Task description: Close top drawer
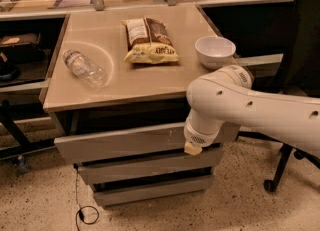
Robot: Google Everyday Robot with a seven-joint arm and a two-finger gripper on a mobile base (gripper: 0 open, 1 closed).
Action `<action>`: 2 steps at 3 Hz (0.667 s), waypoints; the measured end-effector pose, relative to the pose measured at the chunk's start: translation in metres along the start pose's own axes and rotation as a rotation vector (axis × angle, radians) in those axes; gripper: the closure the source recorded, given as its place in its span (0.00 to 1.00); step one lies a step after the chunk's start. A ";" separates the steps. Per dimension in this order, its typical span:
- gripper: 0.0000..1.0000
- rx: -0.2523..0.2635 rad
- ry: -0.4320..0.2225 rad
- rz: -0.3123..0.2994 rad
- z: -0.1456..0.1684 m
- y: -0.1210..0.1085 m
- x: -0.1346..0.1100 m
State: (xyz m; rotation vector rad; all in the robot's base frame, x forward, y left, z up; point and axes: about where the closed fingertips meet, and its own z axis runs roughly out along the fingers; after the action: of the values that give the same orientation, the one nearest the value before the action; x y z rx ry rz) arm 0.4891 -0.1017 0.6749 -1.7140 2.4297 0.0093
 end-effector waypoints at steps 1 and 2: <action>1.00 -0.001 -0.003 -0.011 0.010 -0.012 -0.009; 1.00 0.002 0.000 -0.024 0.018 -0.026 -0.017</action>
Offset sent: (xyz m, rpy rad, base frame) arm 0.0528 0.0127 -0.0207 -0.0072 -0.0075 0.0359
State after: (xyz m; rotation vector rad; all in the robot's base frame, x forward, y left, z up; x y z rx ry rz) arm 0.5212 -0.0929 0.6616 -1.7425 2.4079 0.0043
